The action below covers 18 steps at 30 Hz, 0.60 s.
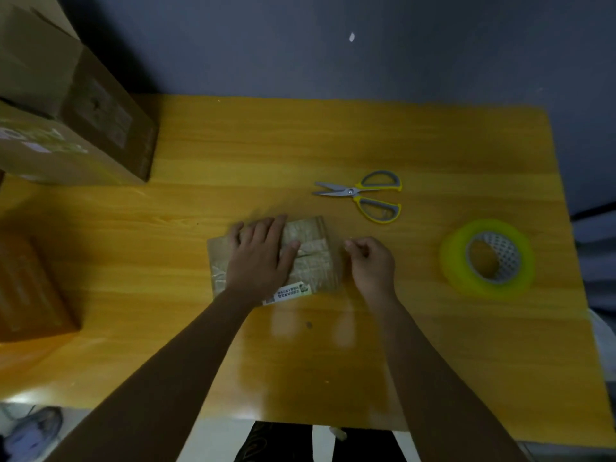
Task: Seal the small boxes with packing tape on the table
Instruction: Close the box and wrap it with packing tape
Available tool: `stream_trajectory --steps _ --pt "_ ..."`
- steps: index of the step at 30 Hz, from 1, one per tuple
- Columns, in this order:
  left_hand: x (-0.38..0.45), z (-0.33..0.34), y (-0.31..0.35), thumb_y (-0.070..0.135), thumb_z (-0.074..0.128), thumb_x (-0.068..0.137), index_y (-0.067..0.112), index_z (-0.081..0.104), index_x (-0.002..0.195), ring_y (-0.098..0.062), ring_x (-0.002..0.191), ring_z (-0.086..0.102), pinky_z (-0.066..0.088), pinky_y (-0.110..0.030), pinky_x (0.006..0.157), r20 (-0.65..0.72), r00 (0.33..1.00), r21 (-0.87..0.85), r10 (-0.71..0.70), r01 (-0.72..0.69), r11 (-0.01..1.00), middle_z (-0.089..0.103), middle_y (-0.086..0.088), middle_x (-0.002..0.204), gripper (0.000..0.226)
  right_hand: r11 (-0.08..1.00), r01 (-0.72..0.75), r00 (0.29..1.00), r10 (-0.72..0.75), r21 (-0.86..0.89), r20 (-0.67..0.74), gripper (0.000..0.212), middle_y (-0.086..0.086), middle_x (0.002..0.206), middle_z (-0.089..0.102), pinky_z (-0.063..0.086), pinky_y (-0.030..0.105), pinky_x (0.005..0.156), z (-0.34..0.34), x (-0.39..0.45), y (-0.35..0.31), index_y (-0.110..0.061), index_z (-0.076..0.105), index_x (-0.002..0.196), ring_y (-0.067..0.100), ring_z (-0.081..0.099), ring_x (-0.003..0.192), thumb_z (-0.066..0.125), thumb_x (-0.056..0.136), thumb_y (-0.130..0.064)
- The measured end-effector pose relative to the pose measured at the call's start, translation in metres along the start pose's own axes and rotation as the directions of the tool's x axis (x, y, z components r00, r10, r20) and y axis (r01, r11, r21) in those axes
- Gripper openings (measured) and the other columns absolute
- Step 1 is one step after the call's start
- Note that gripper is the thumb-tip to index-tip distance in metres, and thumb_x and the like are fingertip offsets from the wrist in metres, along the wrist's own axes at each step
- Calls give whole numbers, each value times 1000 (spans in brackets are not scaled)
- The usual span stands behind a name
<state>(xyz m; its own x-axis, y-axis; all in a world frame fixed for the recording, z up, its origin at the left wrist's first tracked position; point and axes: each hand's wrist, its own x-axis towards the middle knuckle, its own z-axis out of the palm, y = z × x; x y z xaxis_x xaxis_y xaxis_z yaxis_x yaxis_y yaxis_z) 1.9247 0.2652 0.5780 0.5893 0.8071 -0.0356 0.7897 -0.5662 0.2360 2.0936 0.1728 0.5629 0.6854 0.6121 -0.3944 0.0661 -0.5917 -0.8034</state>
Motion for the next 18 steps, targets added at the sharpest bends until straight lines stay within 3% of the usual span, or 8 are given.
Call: stream_trajectory --steps 5,8,9,11,13,15,16,18 --pt "1 4 -2 50 29 97 13 52 135 -30 112 55 29 -48 105 -14 1000 0 0 0 1000 61 -8 123 57 969 39 997 -21 -245 77 14 6 96 69 39 26 68 11 1 -10 -10 70 96 22 62 89 61 94 -22" --pt "2 5 -1 50 28 97 13 53 133 -30 111 55 30 -48 104 -17 1000 14 -5 5 1000 61 -8 122 58 872 161 986 -122 -462 113 12 4 105 63 38 31 65 10 -2 -17 -17 63 101 28 60 93 55 95 -24" --pt "2 5 -1 51 28 97 13 53 133 -30 111 55 29 -48 104 -16 1000 15 -8 8 1000 61 -8 122 58 837 195 980 -147 -511 133 15 4 113 58 39 32 66 9 -3 -17 -18 60 108 30 60 95 55 96 -26" --pt "1 4 0 51 28 97 13 53 133 -30 112 55 29 -48 104 -8 1000 15 -7 7 1000 61 -8 123 58 795 202 978 -135 -572 158 42 7 126 42 43 37 69 2 -4 -13 -21 47 129 32 57 100 61 91 -31" --pt "1 3 0 51 26 97 12 53 132 -31 112 55 29 -49 104 2 1000 16 -6 6 1000 61 -8 123 59 780 184 983 -136 -599 125 61 9 128 38 47 41 75 -9 -1 -7 -19 40 137 32 53 108 69 85 -33" --pt "1 3 0 52 26 97 13 53 132 -31 112 55 29 -50 105 5 1000 13 -10 10 1000 61 -9 122 60 836 241 962 -274 -493 6 46 11 122 47 49 42 77 -16 -1 0 -13 51 130 32 56 105 67 87 -20" --pt "1 4 0 52 26 97 13 53 132 -31 112 55 29 -50 105 0 1000 12 -12 12 1000 61 -9 122 60 894 273 941 -325 -356 -92 35 10 118 53 50 40 77 -16 -4 2 -10 57 125 30 59 100 63 90 -13" --pt "1 5 0 51 26 97 12 54 131 -31 110 56 30 -50 104 -17 1000 18 -5 5 1000 62 -9 120 59 968 248 956 -240 32 -170 25 5 114 62 50 27 83 -8 -21 -4 -8 62 120 16 62 99 56 96 -9"
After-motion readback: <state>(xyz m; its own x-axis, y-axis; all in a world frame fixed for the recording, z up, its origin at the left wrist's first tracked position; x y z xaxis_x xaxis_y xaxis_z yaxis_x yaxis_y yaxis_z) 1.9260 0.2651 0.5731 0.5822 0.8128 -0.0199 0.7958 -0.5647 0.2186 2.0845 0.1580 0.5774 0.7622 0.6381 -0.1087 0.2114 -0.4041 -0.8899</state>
